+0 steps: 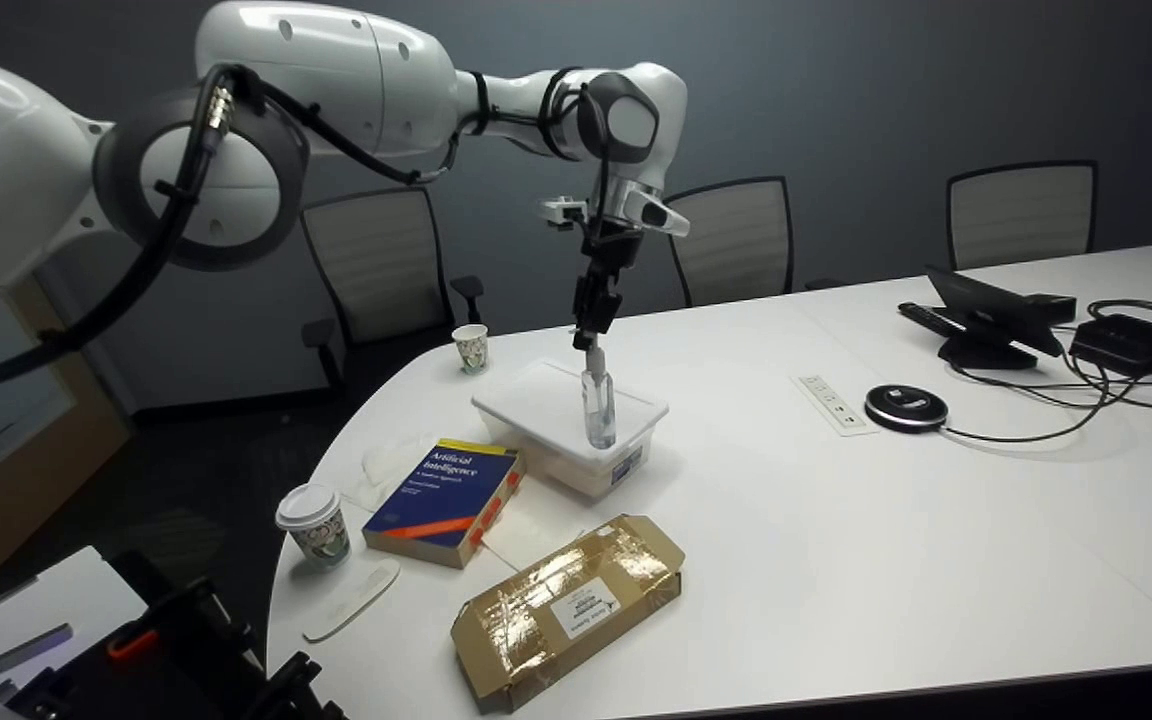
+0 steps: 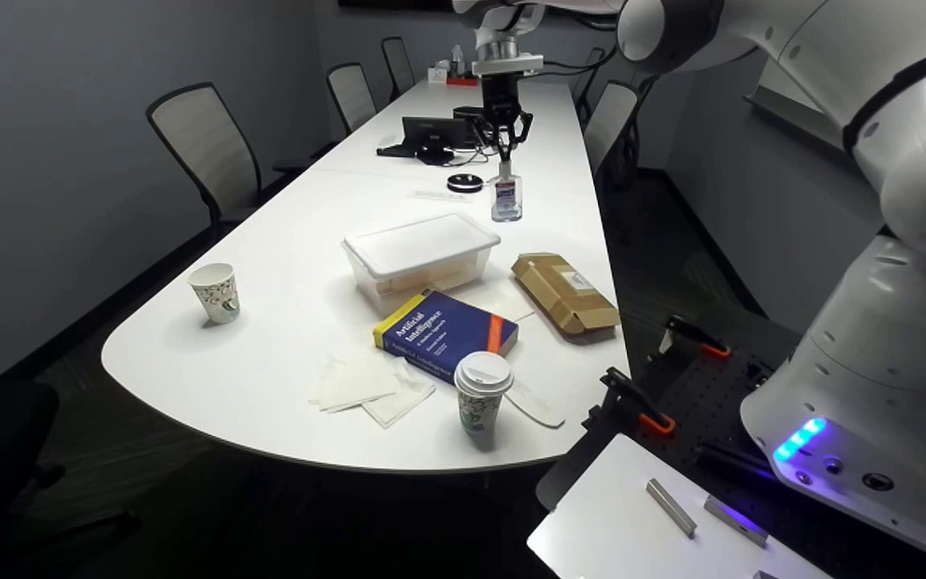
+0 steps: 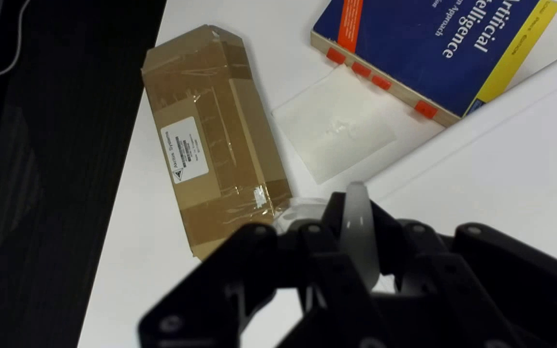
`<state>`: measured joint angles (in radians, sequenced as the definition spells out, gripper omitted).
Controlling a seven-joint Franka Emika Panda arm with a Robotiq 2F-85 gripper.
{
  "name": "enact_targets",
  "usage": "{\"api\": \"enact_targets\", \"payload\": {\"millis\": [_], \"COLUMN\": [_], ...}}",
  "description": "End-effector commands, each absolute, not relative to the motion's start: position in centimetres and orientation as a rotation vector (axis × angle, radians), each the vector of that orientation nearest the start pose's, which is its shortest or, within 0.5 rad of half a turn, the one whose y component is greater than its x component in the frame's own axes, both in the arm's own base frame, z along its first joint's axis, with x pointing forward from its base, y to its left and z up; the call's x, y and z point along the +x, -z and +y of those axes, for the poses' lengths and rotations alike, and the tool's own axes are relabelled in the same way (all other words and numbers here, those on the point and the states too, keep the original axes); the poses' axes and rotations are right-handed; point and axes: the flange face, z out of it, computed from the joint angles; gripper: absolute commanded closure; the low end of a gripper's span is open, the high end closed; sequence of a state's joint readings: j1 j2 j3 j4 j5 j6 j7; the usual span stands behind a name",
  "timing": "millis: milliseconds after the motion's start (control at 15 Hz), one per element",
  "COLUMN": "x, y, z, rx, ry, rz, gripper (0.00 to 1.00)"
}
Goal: Move the bottle to the left and use the cloth to wipe the table
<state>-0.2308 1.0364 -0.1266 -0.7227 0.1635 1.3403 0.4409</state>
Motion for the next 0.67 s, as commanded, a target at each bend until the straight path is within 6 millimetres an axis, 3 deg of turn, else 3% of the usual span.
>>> {"api": "enact_targets", "payload": {"millis": [0,600], "x": [70.8,69.6], "y": [-31.0,-27.4], "z": [-18.7,-17.1], "rx": [-2.795,-2.697], "ry": [-0.71,-0.713], "rz": [1.145,1.157], "gripper": [0.97,0.97]}}
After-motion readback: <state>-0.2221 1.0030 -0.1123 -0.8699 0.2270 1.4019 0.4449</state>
